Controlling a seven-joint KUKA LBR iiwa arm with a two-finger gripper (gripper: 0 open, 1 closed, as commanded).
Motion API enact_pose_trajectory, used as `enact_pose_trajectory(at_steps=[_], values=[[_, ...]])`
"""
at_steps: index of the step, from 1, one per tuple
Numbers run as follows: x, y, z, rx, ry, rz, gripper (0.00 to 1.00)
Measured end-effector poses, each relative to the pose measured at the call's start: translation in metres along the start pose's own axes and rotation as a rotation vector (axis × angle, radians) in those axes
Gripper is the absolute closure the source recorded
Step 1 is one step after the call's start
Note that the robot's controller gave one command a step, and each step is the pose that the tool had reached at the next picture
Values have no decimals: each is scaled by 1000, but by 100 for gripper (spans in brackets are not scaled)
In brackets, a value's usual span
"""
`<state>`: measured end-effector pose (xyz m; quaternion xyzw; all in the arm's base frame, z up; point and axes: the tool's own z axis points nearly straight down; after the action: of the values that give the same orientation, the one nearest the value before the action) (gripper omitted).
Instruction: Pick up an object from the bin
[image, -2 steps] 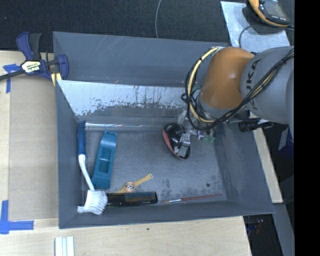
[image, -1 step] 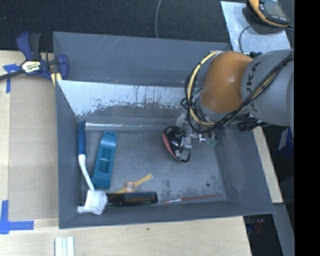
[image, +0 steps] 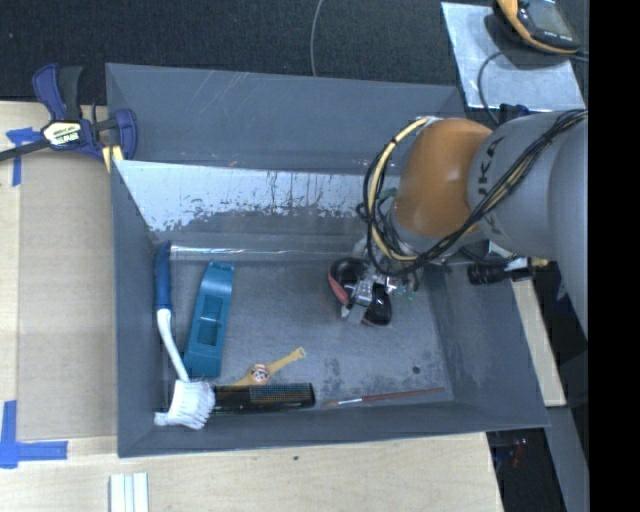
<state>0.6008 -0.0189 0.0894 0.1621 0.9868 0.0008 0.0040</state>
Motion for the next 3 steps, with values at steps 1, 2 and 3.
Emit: enact_pose_trajectory(at_steps=[1,2,3], values=[[0,0,8,1,3,88,0],[-1,-4,11,0,-2,-118,0],[-1,-13,16,-2,0,-16,100]])
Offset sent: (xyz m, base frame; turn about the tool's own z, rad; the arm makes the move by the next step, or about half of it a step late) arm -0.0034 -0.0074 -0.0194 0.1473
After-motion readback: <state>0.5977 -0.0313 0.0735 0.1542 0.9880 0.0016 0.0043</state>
